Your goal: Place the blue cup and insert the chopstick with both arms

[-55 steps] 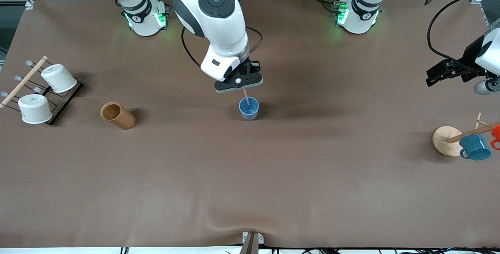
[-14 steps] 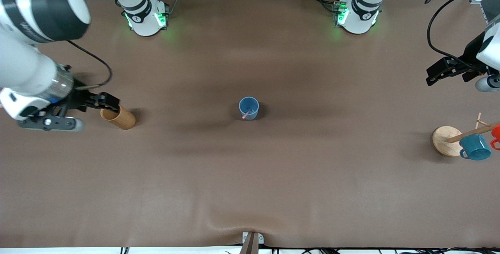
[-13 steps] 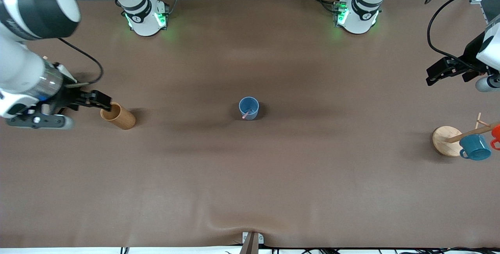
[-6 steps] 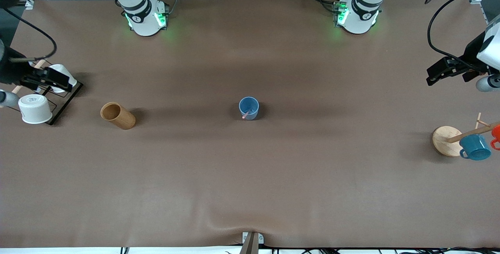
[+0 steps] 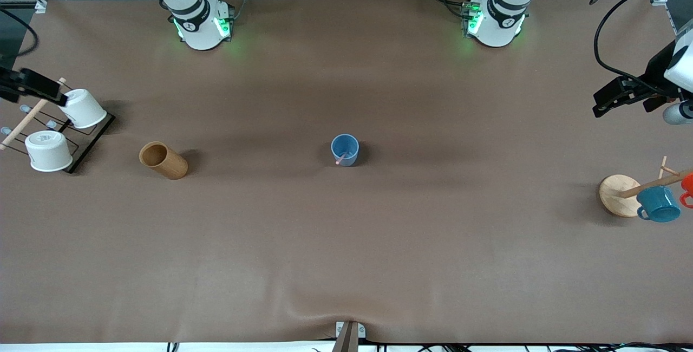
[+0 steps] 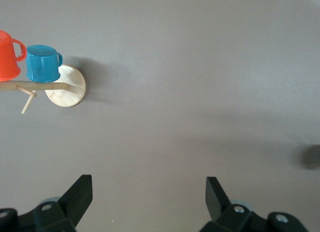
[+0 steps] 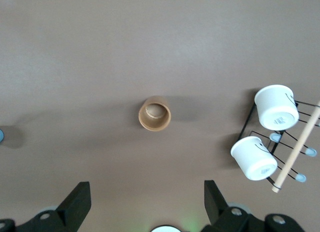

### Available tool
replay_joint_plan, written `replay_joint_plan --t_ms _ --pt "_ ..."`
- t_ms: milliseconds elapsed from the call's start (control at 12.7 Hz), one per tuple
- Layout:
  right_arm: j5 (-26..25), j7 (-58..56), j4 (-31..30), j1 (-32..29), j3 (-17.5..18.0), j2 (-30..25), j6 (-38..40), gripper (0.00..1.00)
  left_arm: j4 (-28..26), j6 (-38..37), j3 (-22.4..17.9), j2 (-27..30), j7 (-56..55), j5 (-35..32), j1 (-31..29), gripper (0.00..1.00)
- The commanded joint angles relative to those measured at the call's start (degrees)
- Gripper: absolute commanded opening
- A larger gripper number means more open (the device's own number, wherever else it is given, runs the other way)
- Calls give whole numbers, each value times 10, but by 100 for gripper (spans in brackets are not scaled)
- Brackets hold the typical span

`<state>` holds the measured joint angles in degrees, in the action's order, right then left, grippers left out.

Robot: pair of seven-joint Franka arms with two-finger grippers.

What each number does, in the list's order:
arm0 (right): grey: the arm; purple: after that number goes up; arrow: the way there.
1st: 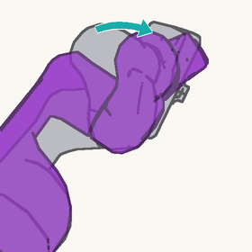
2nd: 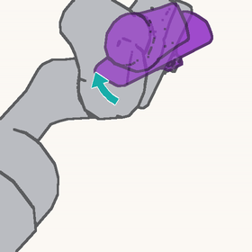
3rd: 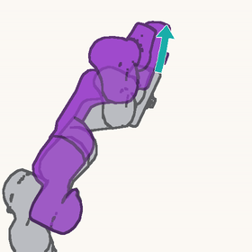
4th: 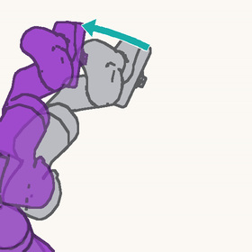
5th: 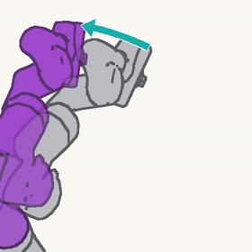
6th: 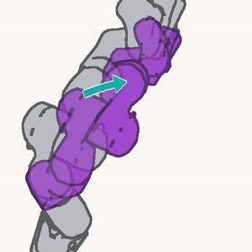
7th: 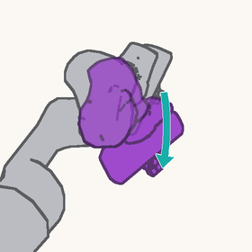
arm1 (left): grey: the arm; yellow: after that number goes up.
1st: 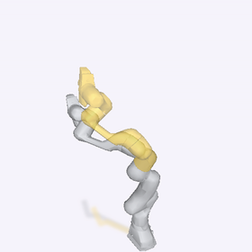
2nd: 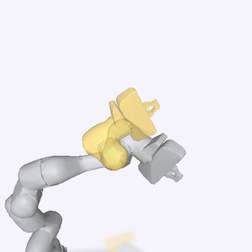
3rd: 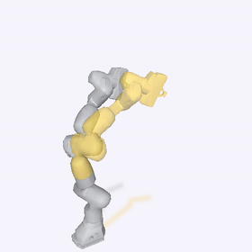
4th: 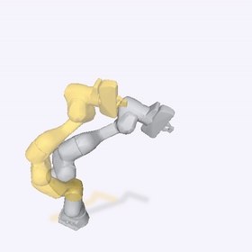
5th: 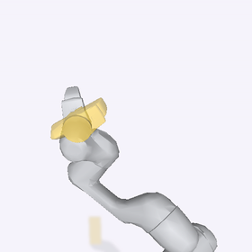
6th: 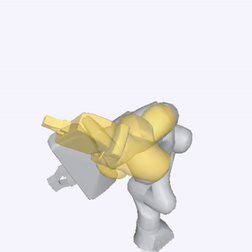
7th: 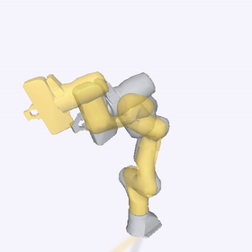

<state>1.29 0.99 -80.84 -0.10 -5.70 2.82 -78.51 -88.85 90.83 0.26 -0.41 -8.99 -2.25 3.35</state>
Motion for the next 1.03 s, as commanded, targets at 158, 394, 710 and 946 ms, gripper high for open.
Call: replay_joint_plan --t_ms 158,394,710,946 --pt "57 15 -20 -17 4 -43 34 100 -1 -3 0 10 10 10 -5 100" --pt "57 45 -32 -20 25 -55 39 100 -2 -16 3 9 10 10 2 100" --pt "27 5 -47 -12 25 -55 18 100 -4 -24 22 9 11 11 0 100" --pt "0 -33 -47 -9 25 -53 -1 100 -8 -24 21 13 10 46 -6 100"
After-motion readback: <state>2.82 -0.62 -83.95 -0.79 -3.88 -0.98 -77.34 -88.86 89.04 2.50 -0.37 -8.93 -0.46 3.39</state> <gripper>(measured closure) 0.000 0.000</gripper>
